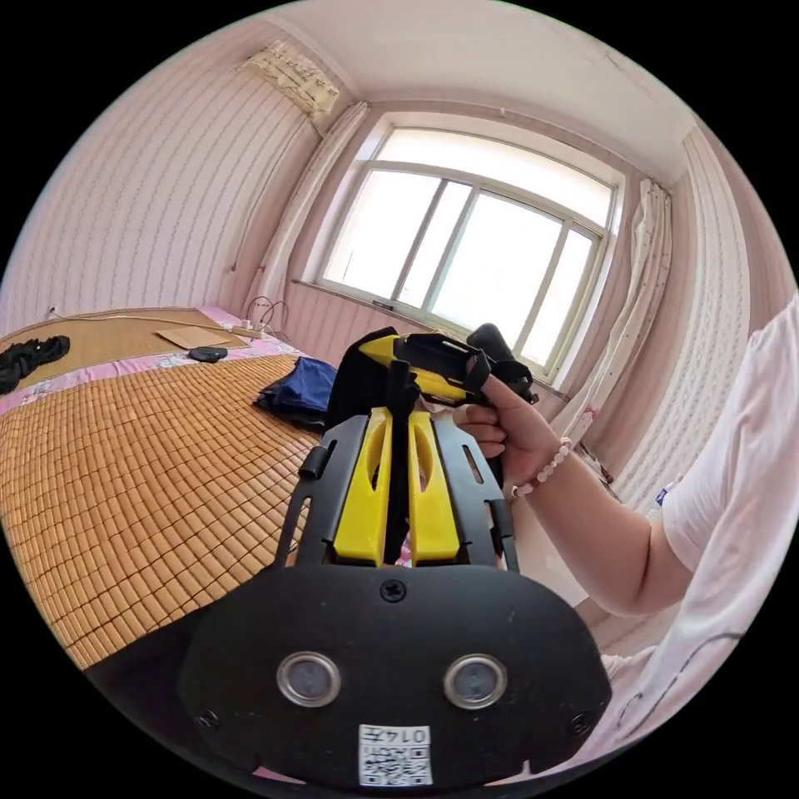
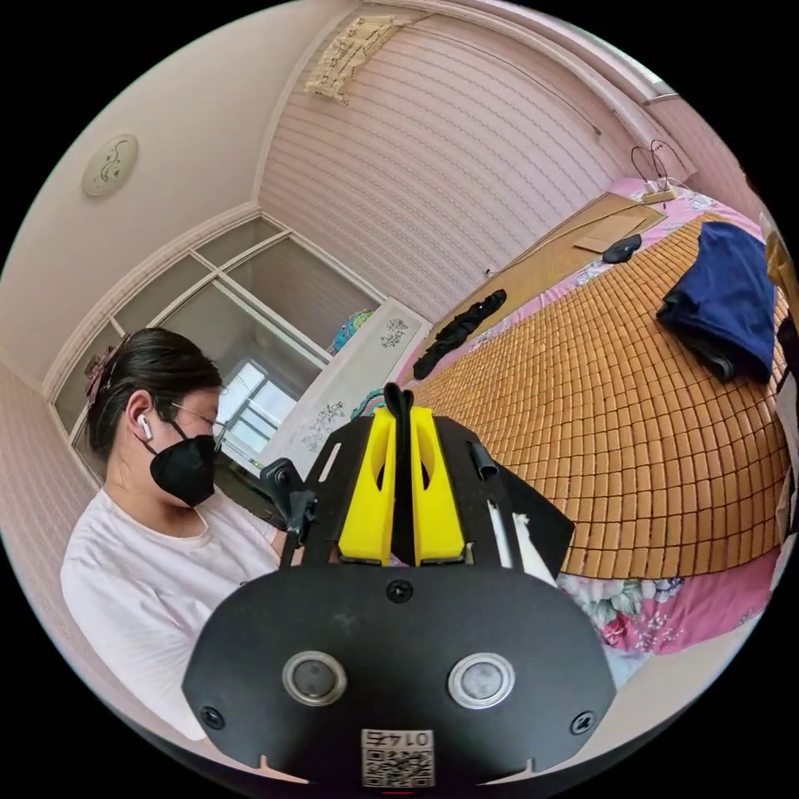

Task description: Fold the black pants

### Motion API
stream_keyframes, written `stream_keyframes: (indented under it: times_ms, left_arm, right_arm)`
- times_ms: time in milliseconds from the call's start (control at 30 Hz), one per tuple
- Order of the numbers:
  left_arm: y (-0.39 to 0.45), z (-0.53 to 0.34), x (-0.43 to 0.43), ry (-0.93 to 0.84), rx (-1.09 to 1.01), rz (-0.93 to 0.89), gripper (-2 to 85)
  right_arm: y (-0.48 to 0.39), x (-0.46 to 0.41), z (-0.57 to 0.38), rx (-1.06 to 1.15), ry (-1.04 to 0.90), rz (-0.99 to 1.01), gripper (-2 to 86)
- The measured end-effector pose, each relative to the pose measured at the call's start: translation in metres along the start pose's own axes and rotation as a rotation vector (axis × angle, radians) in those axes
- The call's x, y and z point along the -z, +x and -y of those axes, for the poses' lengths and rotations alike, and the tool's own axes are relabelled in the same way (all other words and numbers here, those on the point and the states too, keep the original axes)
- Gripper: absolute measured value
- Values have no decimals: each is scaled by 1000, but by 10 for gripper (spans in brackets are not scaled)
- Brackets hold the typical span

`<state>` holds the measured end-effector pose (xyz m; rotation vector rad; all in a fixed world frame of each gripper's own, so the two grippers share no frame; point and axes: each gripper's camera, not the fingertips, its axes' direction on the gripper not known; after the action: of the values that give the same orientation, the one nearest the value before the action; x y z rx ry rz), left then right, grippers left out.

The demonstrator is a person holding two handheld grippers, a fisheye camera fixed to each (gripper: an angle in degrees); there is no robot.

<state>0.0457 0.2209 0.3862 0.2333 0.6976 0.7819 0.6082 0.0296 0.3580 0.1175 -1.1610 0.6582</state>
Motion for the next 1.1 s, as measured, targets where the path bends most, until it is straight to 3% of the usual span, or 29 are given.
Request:
stream_keyframes:
  times_ms: [167, 233, 367, 467, 533, 600, 667, 867, 1100]
  left_arm:
    - [-79, -60, 141, 72, 395, 221, 12]
    - [-90, -82, 185, 97, 428, 370, 13]
    - [-130, -110, 266, 118, 577, 625, 21]
    - [-171, -132, 307, 8, 698, 869, 41]
    - [-203, -155, 322, -104, 791, 902, 58]
    - [-240, -183, 345, -217, 961, 778, 62]
    - [-247, -193, 362, -228, 984, 724, 55]
    - [-243, -203, 385, -224, 857, 873, 61]
    - [-265, -185, 381, -300, 561, 743, 73]
  right_arm:
    - [-12, -197, -4, 11, -313, 181, 23]
    - [-27, -294, -15, 19, -443, 216, 25]
    - [-69, -421, -31, 140, -577, 99, 35]
    - [-85, -508, -51, 182, -682, 28, 61]
    - [-84, -539, -67, 206, -699, -25, 74]
    - [-75, -545, -77, 199, -722, -33, 77]
    - [-61, -544, -86, 174, -766, -69, 78]
    - [-21, -520, -104, 100, -789, -206, 70]
    - [-62, -648, -85, 500, -917, -195, 120]
